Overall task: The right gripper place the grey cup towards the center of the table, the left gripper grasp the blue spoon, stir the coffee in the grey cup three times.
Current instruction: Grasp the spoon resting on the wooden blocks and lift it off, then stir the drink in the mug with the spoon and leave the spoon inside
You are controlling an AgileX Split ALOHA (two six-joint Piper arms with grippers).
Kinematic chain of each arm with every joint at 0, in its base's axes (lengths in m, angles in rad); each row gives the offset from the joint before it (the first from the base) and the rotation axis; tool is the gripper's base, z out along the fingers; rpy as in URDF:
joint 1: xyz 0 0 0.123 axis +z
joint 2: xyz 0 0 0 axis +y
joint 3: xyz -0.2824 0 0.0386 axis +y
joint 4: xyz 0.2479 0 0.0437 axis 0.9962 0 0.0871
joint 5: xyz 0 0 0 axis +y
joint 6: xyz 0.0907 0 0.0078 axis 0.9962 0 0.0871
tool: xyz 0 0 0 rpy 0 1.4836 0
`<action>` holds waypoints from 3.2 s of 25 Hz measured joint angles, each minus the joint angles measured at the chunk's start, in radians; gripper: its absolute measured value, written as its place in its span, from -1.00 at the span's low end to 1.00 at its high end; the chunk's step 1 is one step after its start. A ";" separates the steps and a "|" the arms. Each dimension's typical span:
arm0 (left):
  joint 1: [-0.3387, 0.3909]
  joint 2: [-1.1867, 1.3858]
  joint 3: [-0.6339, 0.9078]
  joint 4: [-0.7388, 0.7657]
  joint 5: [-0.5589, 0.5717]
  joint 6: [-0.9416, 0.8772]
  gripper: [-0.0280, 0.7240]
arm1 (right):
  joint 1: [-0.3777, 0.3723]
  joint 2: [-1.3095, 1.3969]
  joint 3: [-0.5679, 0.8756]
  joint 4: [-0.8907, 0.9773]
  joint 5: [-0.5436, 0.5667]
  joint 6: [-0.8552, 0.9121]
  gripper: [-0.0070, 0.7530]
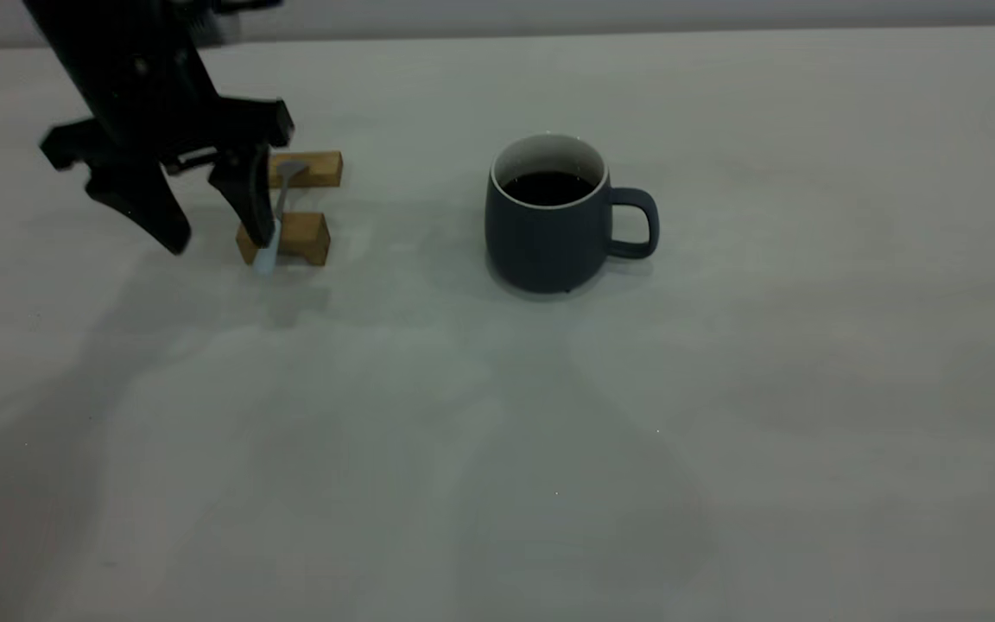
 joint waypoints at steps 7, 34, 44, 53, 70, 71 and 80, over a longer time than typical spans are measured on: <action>-0.014 0.100 -0.061 0.001 -0.030 0.000 0.77 | 0.000 0.000 0.000 0.000 0.000 -0.001 0.57; -0.030 0.111 -0.603 -0.142 0.558 -0.407 -0.50 | 0.000 0.000 0.000 0.000 0.000 -0.001 0.57; -0.068 0.122 -0.683 -0.787 0.558 -0.795 -0.50 | 0.000 0.000 0.000 0.000 0.001 -0.001 0.57; -0.112 0.182 -0.683 -1.021 0.558 -0.885 -0.50 | 0.000 0.000 0.000 0.000 0.001 -0.001 0.57; -0.111 0.294 -0.683 -1.041 0.558 -1.195 -0.50 | 0.000 0.000 0.000 0.000 0.001 -0.001 0.57; -0.111 0.304 -0.683 -1.041 0.558 -1.195 -0.50 | 0.000 0.000 0.000 0.000 0.001 -0.001 0.57; -0.111 0.378 -0.684 -1.034 0.558 -1.012 -0.50 | 0.000 0.000 0.000 0.000 0.001 -0.001 0.57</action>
